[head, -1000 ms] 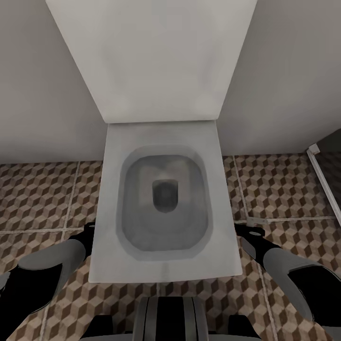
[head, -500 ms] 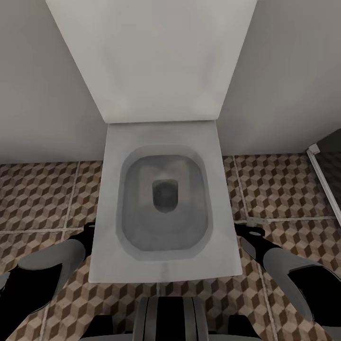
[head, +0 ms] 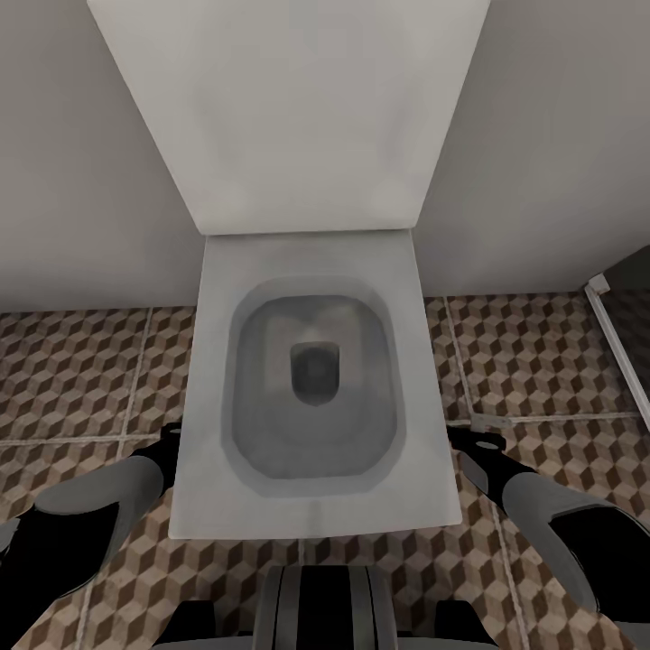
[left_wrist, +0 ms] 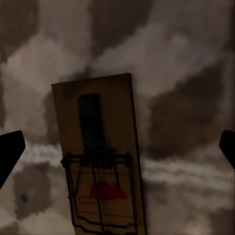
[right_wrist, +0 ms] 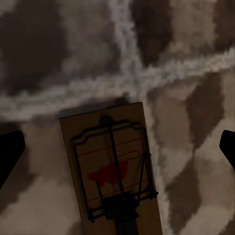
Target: Take the four mousetraps from the cabinet in the bathroom and place them on the bathroom floor. Make sure all four end up on the same floor surface, and ensure that at least two of them are either under or directly next to the same bathroom sink.
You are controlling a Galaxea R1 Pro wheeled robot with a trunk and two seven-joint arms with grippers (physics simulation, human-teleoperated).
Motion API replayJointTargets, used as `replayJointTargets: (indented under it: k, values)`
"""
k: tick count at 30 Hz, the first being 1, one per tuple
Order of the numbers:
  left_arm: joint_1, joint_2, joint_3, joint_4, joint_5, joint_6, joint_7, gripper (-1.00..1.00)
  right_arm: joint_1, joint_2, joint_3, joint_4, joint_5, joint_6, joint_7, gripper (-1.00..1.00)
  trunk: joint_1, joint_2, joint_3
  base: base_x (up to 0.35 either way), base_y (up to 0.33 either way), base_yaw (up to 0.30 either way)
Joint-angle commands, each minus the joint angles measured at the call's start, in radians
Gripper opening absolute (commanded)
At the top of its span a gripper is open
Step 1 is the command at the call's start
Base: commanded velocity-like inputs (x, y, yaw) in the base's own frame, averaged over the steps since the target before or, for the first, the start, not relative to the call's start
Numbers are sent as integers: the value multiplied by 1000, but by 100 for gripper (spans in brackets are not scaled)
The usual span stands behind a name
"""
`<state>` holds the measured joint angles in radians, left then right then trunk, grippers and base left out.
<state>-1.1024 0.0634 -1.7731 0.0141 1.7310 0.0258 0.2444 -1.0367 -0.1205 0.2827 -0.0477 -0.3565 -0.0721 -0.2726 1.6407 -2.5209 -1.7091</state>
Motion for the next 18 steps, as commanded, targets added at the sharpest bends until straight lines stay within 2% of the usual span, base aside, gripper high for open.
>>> replayJointTargets:
  k: [1, 14, 18]
  values:
    - [0, 0, -8, -2, 6, 0, 4, 100, 0, 0, 8, 0, -11, -3, -2, 100, 0, 0, 0, 0, 0, 0]
    - [0, -1, -10, -6, 5, -13, 0, 100, 0, -1, 9, 0, -10, -3, -2, 100, 0, 0, 0, -1, 0, 0]
    - [1, 0, -9, -5, 5, -12, 0, 100, 0, -1, 9, 0, -10, -3, -2, 100, 0, 0, 0, -106, 0, 0]
